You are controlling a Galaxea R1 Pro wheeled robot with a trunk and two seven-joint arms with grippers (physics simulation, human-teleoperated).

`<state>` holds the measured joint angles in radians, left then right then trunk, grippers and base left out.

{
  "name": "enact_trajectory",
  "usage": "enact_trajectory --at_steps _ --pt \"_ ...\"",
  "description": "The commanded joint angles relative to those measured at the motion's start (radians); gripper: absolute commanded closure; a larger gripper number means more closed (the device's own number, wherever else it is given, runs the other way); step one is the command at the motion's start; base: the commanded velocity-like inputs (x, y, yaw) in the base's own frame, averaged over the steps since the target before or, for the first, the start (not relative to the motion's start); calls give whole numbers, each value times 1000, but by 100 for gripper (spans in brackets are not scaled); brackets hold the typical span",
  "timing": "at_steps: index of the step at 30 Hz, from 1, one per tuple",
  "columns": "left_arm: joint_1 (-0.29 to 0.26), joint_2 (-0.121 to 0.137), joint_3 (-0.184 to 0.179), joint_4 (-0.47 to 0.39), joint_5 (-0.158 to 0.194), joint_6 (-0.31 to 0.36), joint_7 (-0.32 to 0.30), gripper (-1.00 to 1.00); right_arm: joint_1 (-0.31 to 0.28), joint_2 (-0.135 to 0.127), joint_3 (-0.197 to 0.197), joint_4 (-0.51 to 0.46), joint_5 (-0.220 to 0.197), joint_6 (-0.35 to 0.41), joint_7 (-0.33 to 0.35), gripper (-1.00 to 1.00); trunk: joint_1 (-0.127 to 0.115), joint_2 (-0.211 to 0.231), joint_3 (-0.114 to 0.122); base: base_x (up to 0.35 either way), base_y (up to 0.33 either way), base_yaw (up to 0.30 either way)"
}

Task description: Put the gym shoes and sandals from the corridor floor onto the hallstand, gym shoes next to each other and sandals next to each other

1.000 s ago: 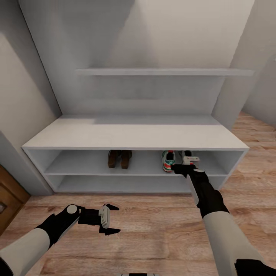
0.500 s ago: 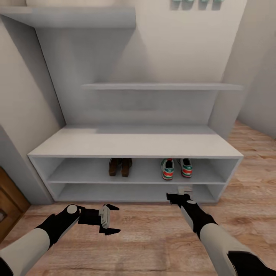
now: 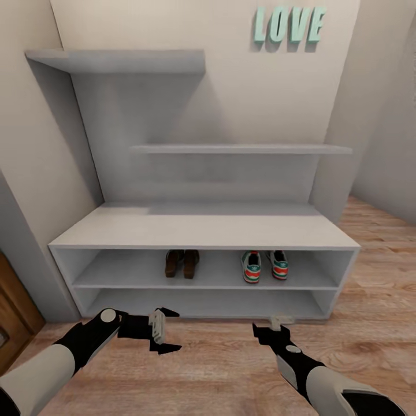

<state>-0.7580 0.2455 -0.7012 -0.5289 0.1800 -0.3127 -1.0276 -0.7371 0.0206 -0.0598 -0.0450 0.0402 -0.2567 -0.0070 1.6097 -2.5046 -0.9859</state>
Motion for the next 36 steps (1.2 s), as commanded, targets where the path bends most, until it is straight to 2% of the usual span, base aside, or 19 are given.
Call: enact_trajectory --at_steps 1,4,11,16,17,19,20,21,22,23,25,26,28,30,31,32,34,35,36 --pt "-1 1 -8 3 8 -5 2 -100 3 0 -6 2 4 -6 -1 -100 -1 0 3 0 0 0" --pt "-1 0 -9 36 8 -4 4 -100 15 -1 -6 3 4 -12 -1 -100 -2 1 16 0 0 0" --pt "-1 -29 -9 185 10 -4 13 -100 29 -1 -6 5 4 -16 -1 -100 -2 1 16 0 0 0" --pt "-1 -34 -9 249 15 -5 25 -100 40 1 -6 5 4 -16 -1 -100 -2 1 16 0 0 0" --pt "-1 -35 -8 271 25 -5 30 -100 41 2 -6 5 4 -16 -1 -100 -2 1 16 0 0 0" --pt "-1 -35 -7 319 75 -5 37 -100 43 2 -6 5 4 -16 -1 -100 -2 1 16 0 0 0" --pt "-1 -35 -6 360 136 -6 41 -100 47 3 -6 5 4 -16 -1 -100 -2 1 16 0 0 0" --pt "-1 -35 -5 425 233 -7 45 -100 50 5 -5 5 4 -15 -1 -100 -2 1 16 0 0 0" --pt "-1 -35 -5 441 258 -8 46 -100 50 5 -5 5 4 -16 -1 -100 -2 1 16 0 0 0" --pt "-1 -35 -6 466 304 -9 47 -100 51 6 -5 5 4 -16 -1 -100 -2 1 16 0 0 0" --pt "1 -35 -5 487 357 -9 49 -100 52 6 -5 5 4 -15 -1 -100 -2 1 16 0 0 0" --pt "7 -35 -5 495 380 -10 51 -100 52 7 -5 5 4 -15 -1 -100 -2 1 16 0 0 0" --pt "26 -35 -5 502 399 -10 65 -100 53 7 -5 5 4 -15 -1 -100 -2 1 16 0 0 0" --pt "56 -35 -5 506 413 -9 115 -100 53 7 -5 5 4 -15 -1 -100 -2 1 16 0 0 0" --pt "77 -37 -5 507 419 -9 180 -100 53 7 -5 5 4 -15 -1 -100 -2 1 16 0 0 0" --pt "83 -38 -5 508 420 -9 206 -100 53 7 -5 5 4 -15 -1 -100 -2 1 16 0 0 0" --pt "103 -53 -4 509 427 -9 305 -100 53 7 -5 5 4 -15 -1 -100 -2 1 16 0 0 0" --pt "109 -59 -4 509 432 -9 329 -100 53 7 -5 5 4 -15 -2 -100 -2 1 16 0 0 0" --pt "128 -79 -3 509 458 -9 403 -100 53 7 -5 5 4 -15 -2 -100 -2 1 16 0 0 0"
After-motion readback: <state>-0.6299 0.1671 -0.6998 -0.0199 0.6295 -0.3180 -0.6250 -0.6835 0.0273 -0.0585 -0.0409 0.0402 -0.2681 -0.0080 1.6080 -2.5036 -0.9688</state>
